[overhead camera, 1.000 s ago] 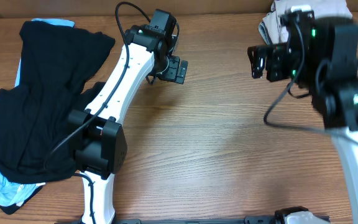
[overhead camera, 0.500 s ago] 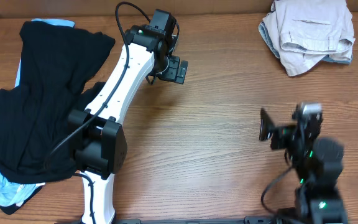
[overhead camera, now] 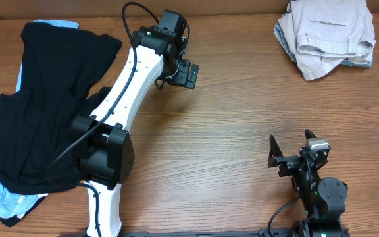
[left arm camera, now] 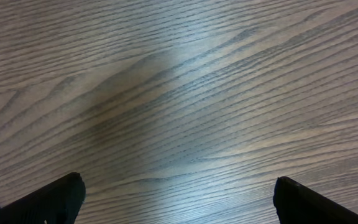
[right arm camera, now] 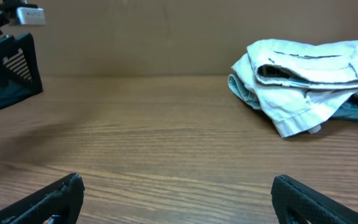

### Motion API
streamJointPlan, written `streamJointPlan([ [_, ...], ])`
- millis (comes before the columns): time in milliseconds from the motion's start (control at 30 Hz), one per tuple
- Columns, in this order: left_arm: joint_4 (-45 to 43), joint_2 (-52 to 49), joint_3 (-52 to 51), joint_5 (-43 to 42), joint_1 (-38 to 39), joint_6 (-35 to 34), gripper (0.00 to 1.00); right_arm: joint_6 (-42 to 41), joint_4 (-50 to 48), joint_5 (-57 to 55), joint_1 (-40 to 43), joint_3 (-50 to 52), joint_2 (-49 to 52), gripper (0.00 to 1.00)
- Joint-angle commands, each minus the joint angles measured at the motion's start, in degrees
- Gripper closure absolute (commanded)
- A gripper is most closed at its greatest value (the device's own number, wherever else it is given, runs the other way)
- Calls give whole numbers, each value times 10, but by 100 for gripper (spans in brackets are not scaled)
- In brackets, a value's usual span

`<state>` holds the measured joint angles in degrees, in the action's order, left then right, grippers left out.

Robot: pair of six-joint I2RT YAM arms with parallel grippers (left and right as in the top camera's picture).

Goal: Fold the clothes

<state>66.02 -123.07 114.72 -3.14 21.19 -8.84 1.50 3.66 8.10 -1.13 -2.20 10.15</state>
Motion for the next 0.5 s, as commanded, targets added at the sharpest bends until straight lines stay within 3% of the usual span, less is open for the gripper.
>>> streamJointPlan([
  [0, -1, 16, 14, 4, 2, -6, 0, 0, 5, 5, 2, 17, -26, 0],
  [267, -1, 16, 14, 4, 2, -6, 0, 0, 2, 5, -2, 17, -101, 0],
  [467, -1, 16, 14, 4, 2, -6, 0, 0, 2, 5, -2, 17, -100, 0],
])
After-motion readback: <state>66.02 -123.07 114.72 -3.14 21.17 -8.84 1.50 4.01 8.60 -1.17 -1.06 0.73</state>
